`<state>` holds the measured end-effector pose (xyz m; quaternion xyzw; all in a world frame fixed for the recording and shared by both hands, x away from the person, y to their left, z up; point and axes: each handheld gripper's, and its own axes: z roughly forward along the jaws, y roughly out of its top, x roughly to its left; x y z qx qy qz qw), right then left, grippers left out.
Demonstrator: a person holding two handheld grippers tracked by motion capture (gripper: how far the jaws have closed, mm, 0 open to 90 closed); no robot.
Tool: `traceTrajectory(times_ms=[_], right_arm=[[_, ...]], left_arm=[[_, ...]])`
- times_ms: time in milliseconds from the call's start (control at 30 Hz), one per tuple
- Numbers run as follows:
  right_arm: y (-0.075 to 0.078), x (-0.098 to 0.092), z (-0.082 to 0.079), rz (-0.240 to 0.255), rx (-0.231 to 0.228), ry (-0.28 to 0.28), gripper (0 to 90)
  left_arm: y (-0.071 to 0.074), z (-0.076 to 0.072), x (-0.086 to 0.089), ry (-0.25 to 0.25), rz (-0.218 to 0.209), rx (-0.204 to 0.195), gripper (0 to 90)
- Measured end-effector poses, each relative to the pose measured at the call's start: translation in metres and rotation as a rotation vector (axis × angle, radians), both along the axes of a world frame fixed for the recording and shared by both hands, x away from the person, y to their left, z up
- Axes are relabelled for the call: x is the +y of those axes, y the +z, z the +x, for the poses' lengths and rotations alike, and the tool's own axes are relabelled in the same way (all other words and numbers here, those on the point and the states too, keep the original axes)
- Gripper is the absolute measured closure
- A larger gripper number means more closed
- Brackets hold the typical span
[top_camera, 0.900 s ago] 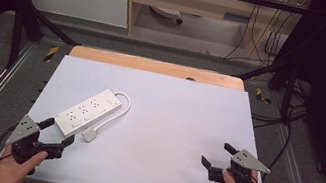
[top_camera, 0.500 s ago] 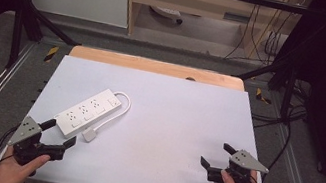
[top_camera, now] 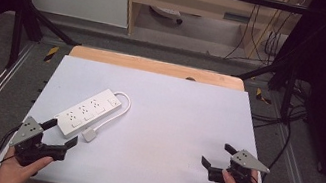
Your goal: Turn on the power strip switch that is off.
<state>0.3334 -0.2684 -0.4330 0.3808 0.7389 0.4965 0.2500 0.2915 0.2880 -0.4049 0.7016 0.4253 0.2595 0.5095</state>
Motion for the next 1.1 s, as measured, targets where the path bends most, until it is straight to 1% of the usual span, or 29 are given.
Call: traceTrajectory(times_ms=[67,300,367,500,567,667,733,800,933,1033,1100], right_arm=[[0.000,0.001,0.000,-0.001,-0.002,-0.002,3.1],[0.000,0.001,-0.001,-0.001,-0.001,-0.005,3.0],[0.000,0.001,0.000,0.003,0.000,-0.006,3.0],[0.000,0.000,0.000,0.006,0.005,-0.008,3.0],[0.000,0.000,-0.001,0.009,0.004,-0.007,3.0],[0.000,0.001,-0.001,0.004,0.000,0.002,3.0],[0.000,0.000,-0.001,0.008,0.001,0.004,3.0],[0.000,0.000,-0.001,0.011,0.003,0.005,3.0],[0.000,0.001,-0.001,0.008,0.005,0.010,2.9],[0.000,0.002,-0.001,0.004,0.004,0.012,2.9],[0.000,0.002,-0.001,0.000,0.005,0.014,2.9]], left_arm=[[0.000,0.000,-0.001,-0.003,0.011,0.001,6.3],[0.003,0.000,-0.004,-0.015,-0.006,-0.004,6.5],[0.004,-0.001,-0.004,-0.017,-0.004,-0.006,6.5],[0.009,-0.001,-0.007,-0.032,-0.020,-0.006,6.6],[0.012,0.000,-0.009,-0.028,-0.020,-0.011,6.6],[0.017,0.002,-0.012,-0.015,0.001,-0.015,6.4],[0.019,0.004,-0.014,-0.009,0.000,-0.008,6.7],[0.022,0.006,-0.016,-0.003,0.008,-0.006,7.2],[0.027,0.009,-0.019,0.010,0.007,-0.004,7.0],[0.031,0.012,-0.023,0.023,0.008,0.000,5.2],[0.033,0.014,-0.025,0.021,0.001,-0.001,5.5]])
